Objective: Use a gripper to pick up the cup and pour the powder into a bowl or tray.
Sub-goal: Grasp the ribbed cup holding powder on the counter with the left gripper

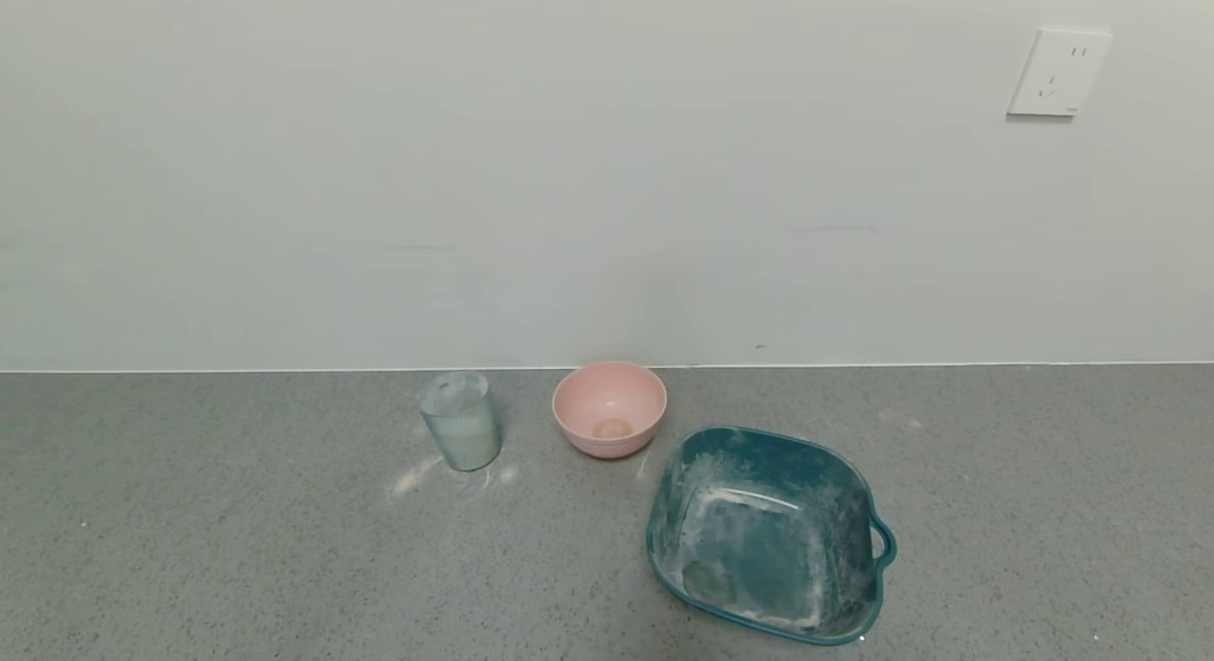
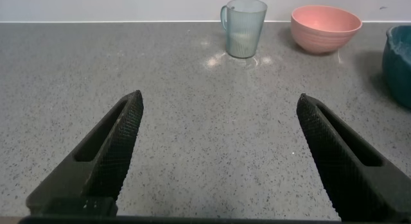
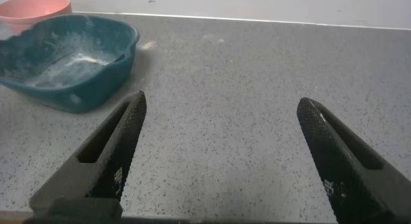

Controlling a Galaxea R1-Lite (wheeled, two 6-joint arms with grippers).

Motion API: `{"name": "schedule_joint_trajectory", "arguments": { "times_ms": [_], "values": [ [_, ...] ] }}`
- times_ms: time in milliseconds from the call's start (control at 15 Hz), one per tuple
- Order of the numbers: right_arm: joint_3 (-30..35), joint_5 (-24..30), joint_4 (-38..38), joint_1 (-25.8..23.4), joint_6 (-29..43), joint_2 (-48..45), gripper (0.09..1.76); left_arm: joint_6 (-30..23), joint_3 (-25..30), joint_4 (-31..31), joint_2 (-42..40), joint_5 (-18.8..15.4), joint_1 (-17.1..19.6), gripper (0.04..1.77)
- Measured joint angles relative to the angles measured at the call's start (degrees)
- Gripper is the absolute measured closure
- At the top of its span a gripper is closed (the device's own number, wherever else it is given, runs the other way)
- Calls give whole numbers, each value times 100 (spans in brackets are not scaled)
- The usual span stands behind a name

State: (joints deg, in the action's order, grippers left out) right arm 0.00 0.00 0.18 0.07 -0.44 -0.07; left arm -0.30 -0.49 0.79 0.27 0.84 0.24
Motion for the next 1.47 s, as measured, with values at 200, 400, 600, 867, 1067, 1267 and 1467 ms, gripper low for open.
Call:
{"name": "schedule_joint_trajectory", "arguments": {
  "times_ms": [200,400,600,867,1067,1267,1467],
  "values": [
    [0,0,0,0,-7,0,14,-7,0,0,0,1,0,9],
    [0,0,0,0,-7,0,14,-16,2,0,0,0,0,9],
    [0,0,0,0,-7,0,14,-13,-2,28,0,-11,0,9],
    [0,-2,-2,0,-7,0,14,-27,-364,350,30,-24,0,9],
    [0,0,0,0,-7,0,14,-11,-902,502,317,-13,0,9],
    [0,0,-2,0,-7,0,14,9,-1420,474,929,-7,-20,9],
    [0,0,-2,0,-7,0,14,33,-2035,450,1858,1,-54,9]
  ]
}}
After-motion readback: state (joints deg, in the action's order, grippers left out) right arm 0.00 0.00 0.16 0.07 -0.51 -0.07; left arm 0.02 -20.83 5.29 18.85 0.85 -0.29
